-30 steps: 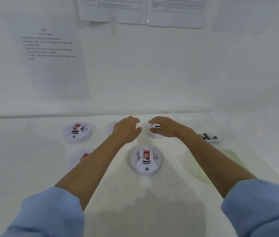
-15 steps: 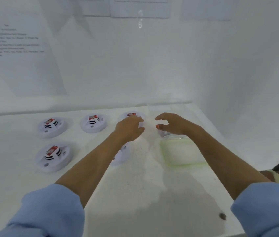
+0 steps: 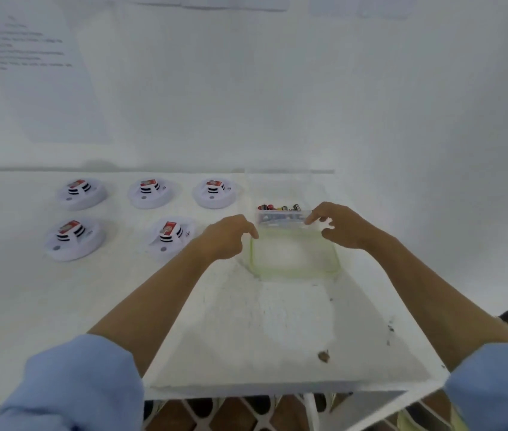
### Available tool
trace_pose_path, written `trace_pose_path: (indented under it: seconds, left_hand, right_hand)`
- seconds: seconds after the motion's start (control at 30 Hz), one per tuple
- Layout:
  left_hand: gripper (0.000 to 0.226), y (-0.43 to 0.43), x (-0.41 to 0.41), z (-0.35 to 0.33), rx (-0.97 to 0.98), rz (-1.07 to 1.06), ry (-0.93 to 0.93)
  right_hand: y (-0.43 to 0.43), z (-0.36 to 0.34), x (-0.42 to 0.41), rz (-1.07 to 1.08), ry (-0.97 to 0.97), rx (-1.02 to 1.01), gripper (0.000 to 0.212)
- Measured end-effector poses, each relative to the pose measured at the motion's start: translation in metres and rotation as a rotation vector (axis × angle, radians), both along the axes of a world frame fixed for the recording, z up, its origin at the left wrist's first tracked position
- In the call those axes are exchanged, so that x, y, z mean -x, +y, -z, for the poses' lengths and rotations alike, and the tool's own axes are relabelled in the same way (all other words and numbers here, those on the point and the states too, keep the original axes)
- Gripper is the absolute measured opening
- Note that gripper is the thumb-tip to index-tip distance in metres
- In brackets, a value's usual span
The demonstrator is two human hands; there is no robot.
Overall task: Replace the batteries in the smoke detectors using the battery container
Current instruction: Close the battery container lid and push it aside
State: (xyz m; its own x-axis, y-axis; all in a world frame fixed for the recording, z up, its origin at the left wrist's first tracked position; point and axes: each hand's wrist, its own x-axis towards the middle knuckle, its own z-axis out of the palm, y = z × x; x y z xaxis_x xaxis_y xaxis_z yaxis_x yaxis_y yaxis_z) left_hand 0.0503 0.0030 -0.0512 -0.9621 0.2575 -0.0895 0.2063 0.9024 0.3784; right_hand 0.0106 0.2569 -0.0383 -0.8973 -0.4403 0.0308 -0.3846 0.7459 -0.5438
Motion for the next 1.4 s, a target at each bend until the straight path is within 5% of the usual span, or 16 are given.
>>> trace_pose_path:
  seconds: [0.47,0.83,1.0,1.1,1.2,1.4]
  left_hand:
    - [0.024,-0.007,-0.012,0.017,0.023,0.038,0.190]
    - [0.011,-0.017,-0.007,0.011,-0.308,0.108,0.188]
    - [0.010,-0.018,-0.007,-0.007,-0.517,0.058,0.171]
    - [0.018,-0.014,-0.004,-0.016,-0.775,-0.035,0.083]
    - [0.029,-0.012,0.010,-0.026,-0.994,-0.147,-0.031]
    - [0.012,0.004,0.058,-0.055,-1.216,-0.296,-0.130]
  right_hand:
    - [0.036,0.023,-0.023,-0.005,-0.043,-0.235,0.065]
    - [0.057,0.011,-0.026,-0.072,-0.031,-0.191,0.033]
    - [0.059,0.005,-0.023,0.009,-0.038,0.031,0.025]
    - [0.051,-0.001,-0.019,0.155,-0.068,0.392,0.008]
    - [0.045,-0.012,-0.003,0.181,-0.153,0.657,0.020]
    - [0.019,-0.041,0.055,0.315,-0.251,0.923,0.015]
